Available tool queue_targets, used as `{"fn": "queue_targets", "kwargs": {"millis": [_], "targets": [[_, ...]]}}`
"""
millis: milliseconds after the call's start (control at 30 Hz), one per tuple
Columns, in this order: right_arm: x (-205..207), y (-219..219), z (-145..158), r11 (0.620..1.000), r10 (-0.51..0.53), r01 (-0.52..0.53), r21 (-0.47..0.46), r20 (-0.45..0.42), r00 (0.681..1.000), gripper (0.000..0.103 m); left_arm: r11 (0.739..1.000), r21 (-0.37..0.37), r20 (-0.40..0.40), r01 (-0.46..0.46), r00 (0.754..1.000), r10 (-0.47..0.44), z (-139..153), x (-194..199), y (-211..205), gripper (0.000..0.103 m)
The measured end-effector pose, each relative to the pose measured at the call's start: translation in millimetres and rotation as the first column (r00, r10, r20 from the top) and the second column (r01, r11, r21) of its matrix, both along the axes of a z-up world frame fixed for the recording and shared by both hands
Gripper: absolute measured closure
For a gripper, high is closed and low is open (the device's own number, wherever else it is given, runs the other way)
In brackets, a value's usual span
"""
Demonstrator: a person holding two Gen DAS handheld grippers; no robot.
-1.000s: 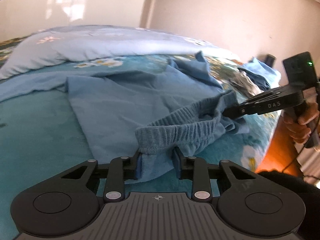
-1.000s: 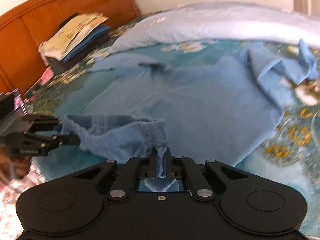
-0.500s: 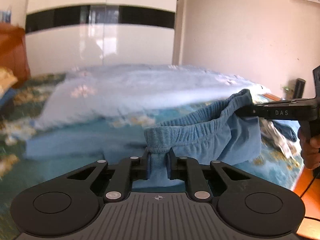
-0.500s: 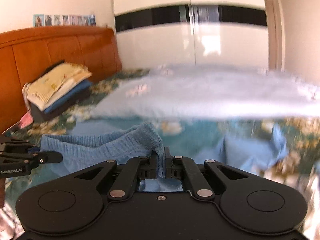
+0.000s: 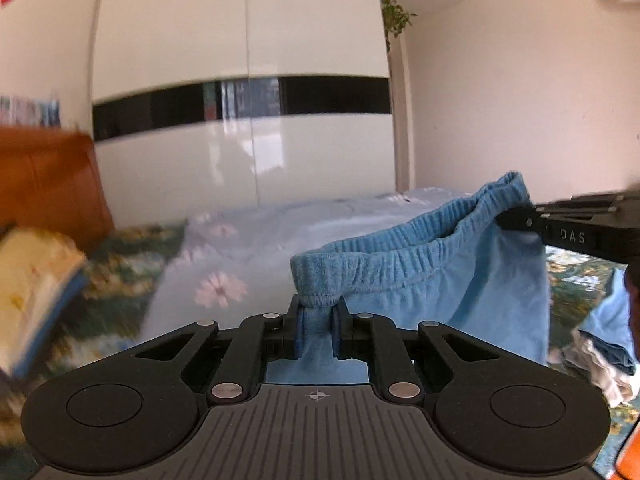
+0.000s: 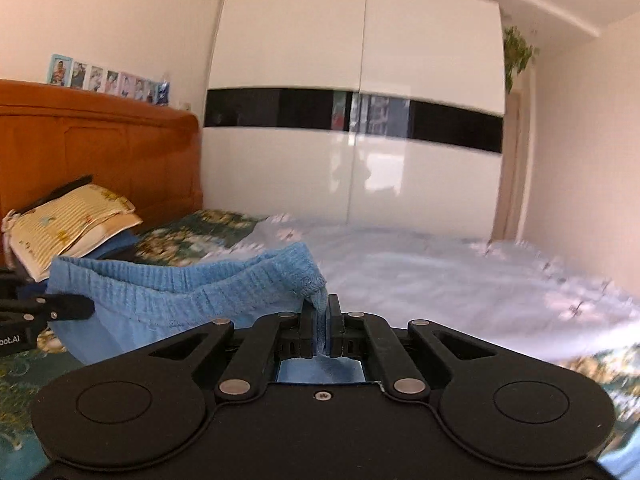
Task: Fold clothes
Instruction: 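Lift the sweatpants by the waistband with both grippers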
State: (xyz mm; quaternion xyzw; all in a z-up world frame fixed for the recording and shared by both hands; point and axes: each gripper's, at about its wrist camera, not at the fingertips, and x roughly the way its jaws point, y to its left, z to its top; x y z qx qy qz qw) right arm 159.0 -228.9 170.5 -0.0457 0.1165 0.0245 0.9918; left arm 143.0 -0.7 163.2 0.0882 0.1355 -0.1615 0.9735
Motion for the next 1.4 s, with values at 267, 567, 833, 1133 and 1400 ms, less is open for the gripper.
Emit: {"fn": "queue_targets", "kwargs": {"millis": [267,567,833,1133,1400], "targets": [[-27.0,0.8,68.9,0.998,-0.044,0.049,-0.032,0.144,0.989,0.1,0.999,0.034,0.143,-0.038,0.989,0.033,70.5,-32.8,-20.7,0.092],[-83.7,-4.5,144.9,0.996,-0.073,0.087,-0.03,0.312,0.947,0.1,0.993,0.08,0.305,-0.085,0.951,0.057,143.8,-92.5,-41.1,0.092],[-140.6,-8.5,208.6,0.994,-0.086,0.106,-0.024,0.433,0.897,0.1,0.985,0.11,0.426,-0.132,0.902,0.073,199.3,-144.6,-61.2,0.092],[-203.1,-9.2,277.0,0.995,-0.073,0.101,-0.017,0.569,0.819,0.1,0.98,0.099,0.552,-0.175,0.829,0.092,262.7,-196.6,-66.4,0.092],[-236.2,-22.3,311.8,0.999,-0.026,0.037,-0.004,0.637,0.771,0.1,0.974,0.124,0.622,-0.19,0.78,0.073,283.0,-222.2,-67.7,0.092]]}}
